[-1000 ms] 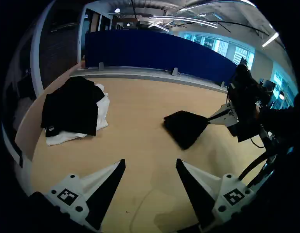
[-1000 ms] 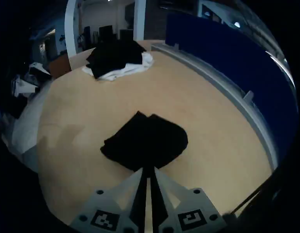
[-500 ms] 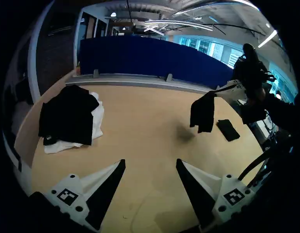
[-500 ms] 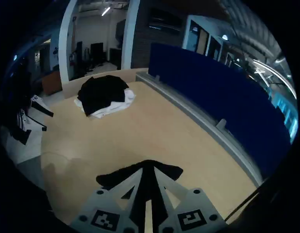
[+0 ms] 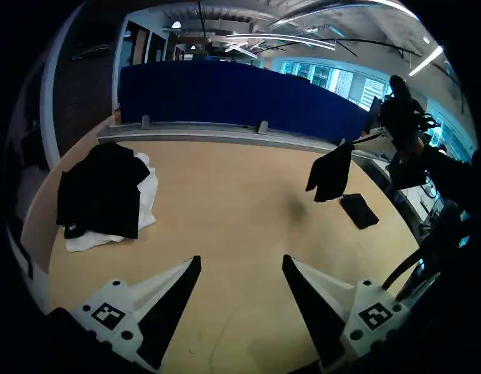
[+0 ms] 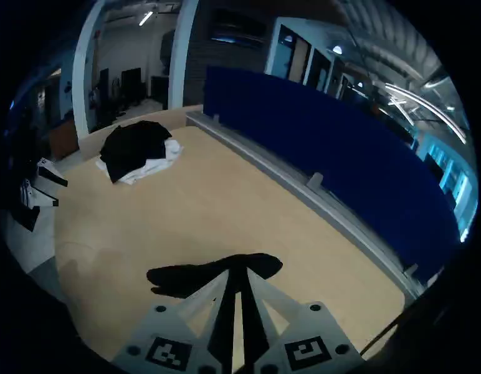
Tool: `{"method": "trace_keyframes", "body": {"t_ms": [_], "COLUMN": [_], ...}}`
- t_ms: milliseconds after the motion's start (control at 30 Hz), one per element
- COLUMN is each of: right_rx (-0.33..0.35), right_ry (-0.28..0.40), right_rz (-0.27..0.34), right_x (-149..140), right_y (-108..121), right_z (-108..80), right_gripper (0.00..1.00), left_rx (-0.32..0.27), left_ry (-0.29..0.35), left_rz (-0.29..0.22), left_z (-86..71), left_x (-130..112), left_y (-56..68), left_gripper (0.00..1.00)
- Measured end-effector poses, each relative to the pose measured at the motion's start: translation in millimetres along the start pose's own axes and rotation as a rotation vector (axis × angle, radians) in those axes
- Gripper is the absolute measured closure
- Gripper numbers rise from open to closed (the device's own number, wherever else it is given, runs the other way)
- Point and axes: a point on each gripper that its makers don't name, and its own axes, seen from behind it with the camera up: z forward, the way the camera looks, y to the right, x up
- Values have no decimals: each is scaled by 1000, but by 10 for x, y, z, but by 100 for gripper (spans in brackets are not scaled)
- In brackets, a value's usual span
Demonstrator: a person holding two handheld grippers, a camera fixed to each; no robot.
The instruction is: Fold towel
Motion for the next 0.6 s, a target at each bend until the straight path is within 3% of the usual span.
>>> {"method": "trace_keyframes", "body": {"t_ms": [367, 600], "right_rx": [-87, -115], "right_ry": [-79, -95], "right_rz": [41, 85], "right_x": [-484, -687], "right_y": [806, 1101], "right_z": [-254, -258], "right_gripper": [95, 95], "left_rx": [-1, -3], "left_ry": [-29, -38], "left_rz": [0, 7], "left_z": [8, 46], "left_x": [-87, -82], "left_y": [52, 121], "left_gripper": [3, 3]}}
